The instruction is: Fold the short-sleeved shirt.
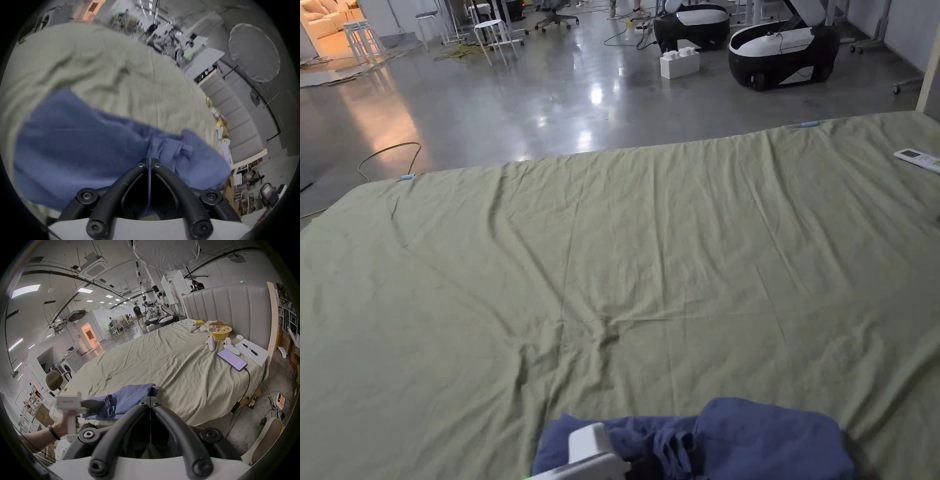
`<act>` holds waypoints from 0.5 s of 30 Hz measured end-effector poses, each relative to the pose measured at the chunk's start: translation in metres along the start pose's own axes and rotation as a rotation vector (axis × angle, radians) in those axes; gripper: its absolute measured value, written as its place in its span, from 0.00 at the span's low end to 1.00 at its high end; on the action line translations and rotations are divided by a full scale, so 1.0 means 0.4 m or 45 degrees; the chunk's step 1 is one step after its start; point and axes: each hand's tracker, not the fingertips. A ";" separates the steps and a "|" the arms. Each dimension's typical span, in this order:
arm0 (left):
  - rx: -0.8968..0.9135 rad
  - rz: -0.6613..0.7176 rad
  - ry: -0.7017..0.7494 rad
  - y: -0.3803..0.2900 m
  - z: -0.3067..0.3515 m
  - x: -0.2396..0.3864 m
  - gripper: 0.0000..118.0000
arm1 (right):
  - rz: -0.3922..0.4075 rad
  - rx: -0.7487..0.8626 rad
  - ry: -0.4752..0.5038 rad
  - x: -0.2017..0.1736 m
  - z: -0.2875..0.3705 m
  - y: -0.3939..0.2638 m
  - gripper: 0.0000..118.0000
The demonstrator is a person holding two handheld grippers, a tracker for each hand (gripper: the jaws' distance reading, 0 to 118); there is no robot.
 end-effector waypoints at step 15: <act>0.336 0.452 -0.057 0.122 0.298 -0.314 0.93 | 0.028 -0.039 0.059 -0.028 -0.049 0.000 0.00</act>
